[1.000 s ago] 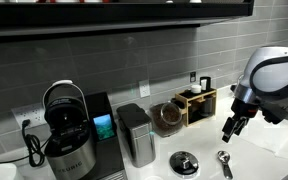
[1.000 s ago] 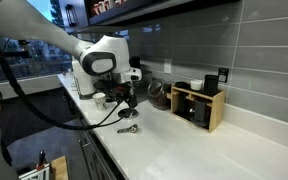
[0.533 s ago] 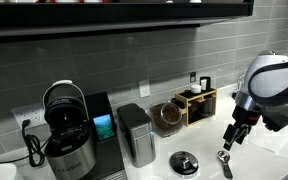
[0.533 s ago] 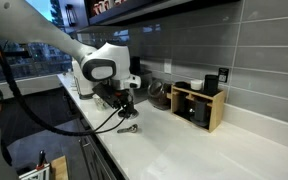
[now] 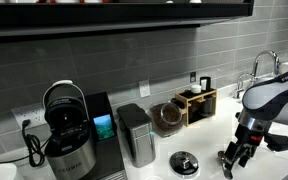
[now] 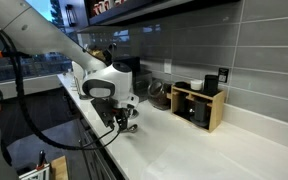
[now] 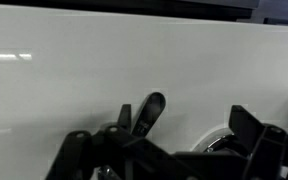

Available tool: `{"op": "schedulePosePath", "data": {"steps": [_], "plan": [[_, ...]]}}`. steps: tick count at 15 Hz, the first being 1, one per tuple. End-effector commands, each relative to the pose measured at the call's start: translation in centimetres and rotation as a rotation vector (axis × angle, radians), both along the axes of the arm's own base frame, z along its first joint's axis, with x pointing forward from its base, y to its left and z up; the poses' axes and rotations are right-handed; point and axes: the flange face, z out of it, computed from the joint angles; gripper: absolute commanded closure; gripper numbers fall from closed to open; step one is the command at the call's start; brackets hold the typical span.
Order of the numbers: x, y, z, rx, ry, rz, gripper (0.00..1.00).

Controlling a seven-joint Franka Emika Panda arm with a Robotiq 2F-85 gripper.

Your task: Use the spoon to put some contents of the jar in the cup

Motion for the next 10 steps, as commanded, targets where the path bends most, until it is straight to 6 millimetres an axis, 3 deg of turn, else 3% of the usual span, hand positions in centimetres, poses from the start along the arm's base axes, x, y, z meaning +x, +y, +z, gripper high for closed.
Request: {"op": "schedulePosePath", "data": {"steps": [1, 5, 8, 10], "plan": [[0.5, 0.6, -2.2, 0.033, -0.01, -0.068, 0.0], [1.2, 0.7, -3.9, 0.016, -0.047, -0.106, 0.0], [1.4, 0.3, -4.6, -0.013, -0.078, -0.134, 0.09], [1.6, -0.1, -4.7, -0.028, -0.098, -0.151, 0.07]]}}
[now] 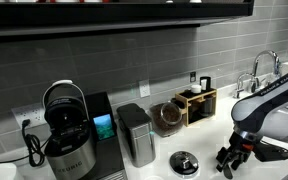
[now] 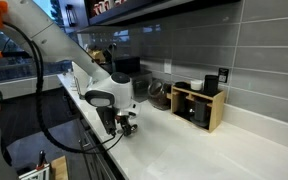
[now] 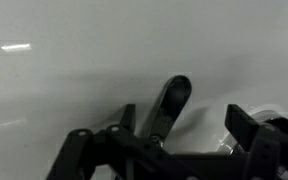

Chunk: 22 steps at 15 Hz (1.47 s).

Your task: Use the spoon to put some contents of the jar in the cup

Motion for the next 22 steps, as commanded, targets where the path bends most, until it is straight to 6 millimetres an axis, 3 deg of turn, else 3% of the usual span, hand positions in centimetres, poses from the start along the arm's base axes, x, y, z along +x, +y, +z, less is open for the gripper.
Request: {"op": "schedulePosePath", "data": {"steps": [1, 2, 3, 11, 17, 22], "plan": [[0.2, -0.7, -0.6, -0.016, -0.034, -0.029, 0.19], [0.3, -0.7, -0.6, -0.019, -0.039, -0.035, 0.32], [0.3, -0.8, -0.6, -0.022, -0.045, -0.039, 0.35], [0.7, -1.6, -0.2, -0.022, -0.064, -0.065, 0.97], [1.3, -0.9, 1.4, -0.018, -0.084, -0.053, 0.99], [3.8, 1.3, 6.4, -0.057, -0.172, 0.04, 0.99]]}}
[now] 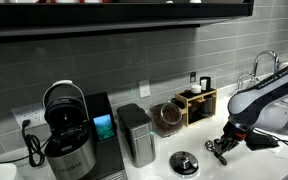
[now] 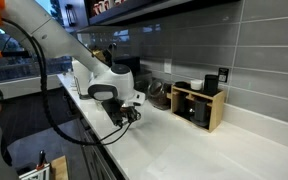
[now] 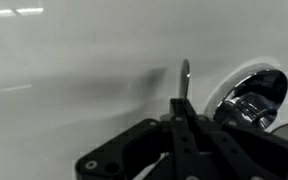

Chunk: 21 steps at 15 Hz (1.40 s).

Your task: Use the spoon to put some contents of the jar in the cup

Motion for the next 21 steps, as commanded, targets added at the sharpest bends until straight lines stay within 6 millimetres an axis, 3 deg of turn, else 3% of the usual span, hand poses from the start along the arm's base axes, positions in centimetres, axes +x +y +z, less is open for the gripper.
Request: {"op": "schedulePosePath", "data": {"steps": [1, 5, 6, 8, 13, 21], "plan": [[2.0, 2.0, 4.4, -0.041, -0.067, 0.072, 0.99], [5.5, 5.5, 9.1, -0.08, -0.142, 0.162, 0.99], [4.2, 4.2, 7.8, -0.07, -0.14, 0.132, 0.97], [5.2, 5.4, 9.5, -0.07, -0.162, 0.153, 0.97], [5.4, 5.5, 9.1, -0.073, -0.156, 0.157, 0.97], [10.9, 11.3, 9.7, -0.204, -0.138, 0.403, 0.99]]}}
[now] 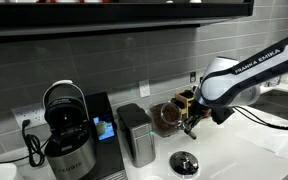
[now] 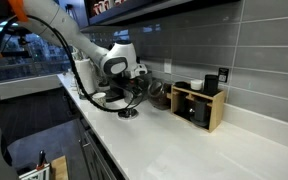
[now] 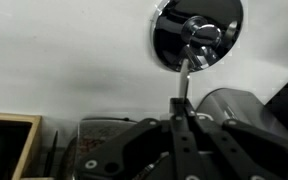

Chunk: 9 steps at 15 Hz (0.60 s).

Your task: Use the spoon to put some contents of the jar in the cup

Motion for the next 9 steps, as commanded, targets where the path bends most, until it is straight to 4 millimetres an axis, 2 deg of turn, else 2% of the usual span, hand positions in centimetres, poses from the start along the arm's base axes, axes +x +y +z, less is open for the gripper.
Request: {"op": "schedulePosePath", "data": {"steps": [1, 5, 9], "plan": [[3.3, 2.3, 0.6, -0.089, 0.02, 0.094, 0.99], [5.8, 2.8, 1.9, -0.208, 0.013, 0.151, 0.99], [7.6, 4.1, 2.1, -0.298, -0.005, 0.183, 0.99]]}}
